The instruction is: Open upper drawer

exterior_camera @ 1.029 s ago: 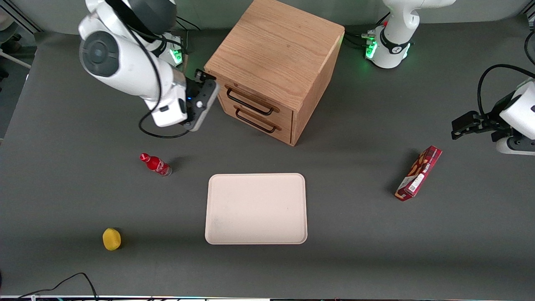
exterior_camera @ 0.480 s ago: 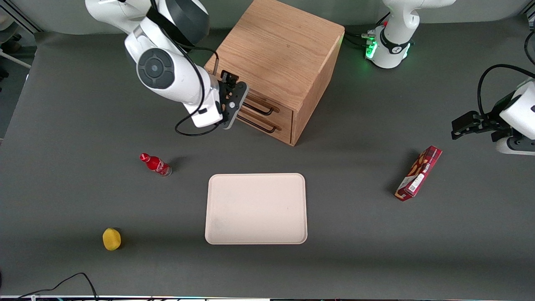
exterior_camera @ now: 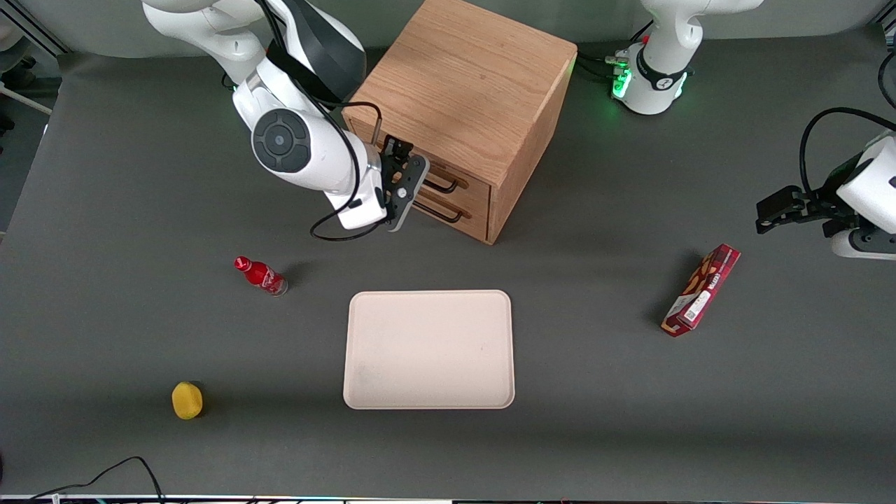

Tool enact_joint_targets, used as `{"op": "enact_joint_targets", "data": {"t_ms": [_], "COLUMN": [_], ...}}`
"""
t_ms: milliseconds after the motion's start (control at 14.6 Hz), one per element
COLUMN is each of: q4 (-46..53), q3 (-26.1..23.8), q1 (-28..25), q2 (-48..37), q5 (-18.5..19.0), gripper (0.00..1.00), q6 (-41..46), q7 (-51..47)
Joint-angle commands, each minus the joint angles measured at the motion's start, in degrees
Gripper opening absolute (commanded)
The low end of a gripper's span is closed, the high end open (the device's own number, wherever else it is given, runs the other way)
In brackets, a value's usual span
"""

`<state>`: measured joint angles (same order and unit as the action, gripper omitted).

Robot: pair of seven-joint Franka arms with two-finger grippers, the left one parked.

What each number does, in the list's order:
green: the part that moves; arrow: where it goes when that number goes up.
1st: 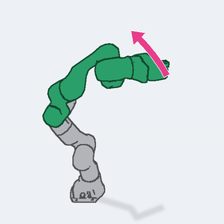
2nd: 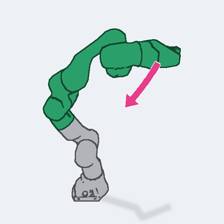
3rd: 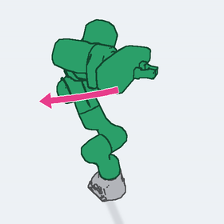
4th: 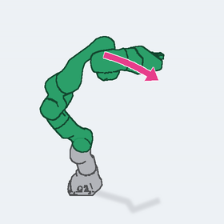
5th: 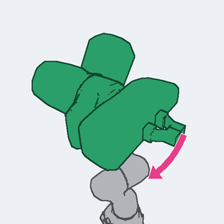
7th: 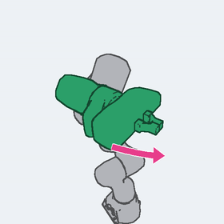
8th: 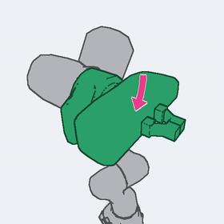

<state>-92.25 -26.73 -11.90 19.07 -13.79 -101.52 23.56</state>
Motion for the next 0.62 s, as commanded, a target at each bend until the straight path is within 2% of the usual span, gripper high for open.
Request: {"op": "enact_joint_targets", "data": {"t_ms": [0,549], "q4": [0.1,-3.5], "q3": [0.3,0.4], "q1": [-1.8,-2.8], "q2": [0.8,0.7], "q5": [-0.3,1.3], "gripper": [1.00,1.00], "q6": [-1.5,-5.6], "q7": [-1.1,-1.0]}}
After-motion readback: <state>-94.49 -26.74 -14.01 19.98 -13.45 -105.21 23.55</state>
